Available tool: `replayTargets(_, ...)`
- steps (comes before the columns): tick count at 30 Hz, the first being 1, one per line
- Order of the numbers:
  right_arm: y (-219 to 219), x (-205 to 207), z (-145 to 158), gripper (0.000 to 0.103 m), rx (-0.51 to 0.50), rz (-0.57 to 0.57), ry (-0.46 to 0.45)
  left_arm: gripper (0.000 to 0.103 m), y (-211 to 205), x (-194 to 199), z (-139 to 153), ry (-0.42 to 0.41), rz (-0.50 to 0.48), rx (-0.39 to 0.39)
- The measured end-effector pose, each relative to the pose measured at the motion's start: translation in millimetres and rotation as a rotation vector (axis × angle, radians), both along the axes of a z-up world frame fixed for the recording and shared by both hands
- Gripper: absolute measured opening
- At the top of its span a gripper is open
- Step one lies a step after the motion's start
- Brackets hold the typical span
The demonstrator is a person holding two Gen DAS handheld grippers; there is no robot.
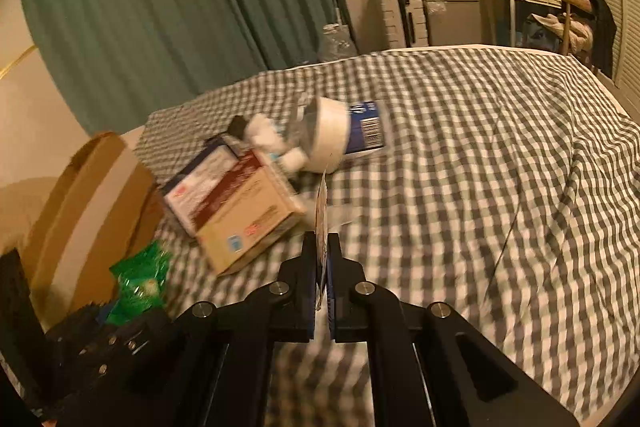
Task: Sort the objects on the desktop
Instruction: 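Carry the green packet and white sachet with both tools to the cardboard box, then open both tools to drop the packet and sachet into the box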
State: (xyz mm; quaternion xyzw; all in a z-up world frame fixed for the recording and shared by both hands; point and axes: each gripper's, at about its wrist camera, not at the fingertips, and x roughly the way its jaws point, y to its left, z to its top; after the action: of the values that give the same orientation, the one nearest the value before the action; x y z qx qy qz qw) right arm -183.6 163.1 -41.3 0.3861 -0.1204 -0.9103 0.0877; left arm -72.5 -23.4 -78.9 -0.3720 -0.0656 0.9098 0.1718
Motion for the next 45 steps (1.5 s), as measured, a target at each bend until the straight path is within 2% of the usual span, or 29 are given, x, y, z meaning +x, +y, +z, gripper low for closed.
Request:
replayTargets(6, -23, 32, 16, 0.003, 0.002, 0.046, 0.019, 0.048, -10, 16, 32, 0.045, 0.008, 0.033)
replayTargets(11, -47, 54, 43, 0.004, -0.032, 0.09, 0.062, 0.048, -22, 24, 68, 0.101, 0.015, 0.042)
replayTargets(16, -95, 66, 80, 0.004, -0.019, 0.179, 0.125, 0.048, -50, 30, 109, 0.181, 0.04, 0.047)
replayTargets(21, -153, 64, 107, 0.004, -0.037, 0.289, 0.169, 0.048, -99, 29, 132, 0.222, 0.118, 0.032)
replayTargets(26, -215, 49, 108, 0.004, -0.068, 0.404, 0.147, 0.048, -150, 25, 128, 0.198, 0.208, 0.008)
replayTargets(31, -264, 23, 95, 0.004, -0.051, 0.472, 0.101, 0.048, -187, 16, 105, 0.136, 0.268, 0.002)
replayTargets(36, -290, 3, 81, 0.005, -0.04, 0.487, 0.063, 0.048, -204, 6, 78, 0.073, 0.298, -0.001)
replayTargets(39, -294, -9, 75, 0.005, -0.038, 0.457, 0.051, 0.051, -210, 5, 65, 0.051, 0.296, -0.012)
replayTargets(40, -293, -12, 74, 0.008, -0.039, 0.453, 0.044, 0.053, -209, 5, 63, 0.05, 0.296, -0.021)
replayTargets(41, -293, -15, 73, 0.013, -0.037, 0.444, 0.037, 0.062, -208, 6, 62, 0.053, 0.296, -0.032)
replayTargets(42, -292, -18, 72, 0.035, -0.036, 0.427, 0.033, 0.077, -207, 6, 61, 0.054, 0.294, -0.045)
replayTargets(43, -289, -18, 72, 0.057, -0.044, 0.412, 0.035, 0.082, -204, 7, 61, 0.063, 0.293, -0.057)
replayTargets(45, -280, -17, 75, 0.061, -0.078, 0.386, 0.053, 0.087, -201, 8, 62, 0.079, 0.29, -0.067)
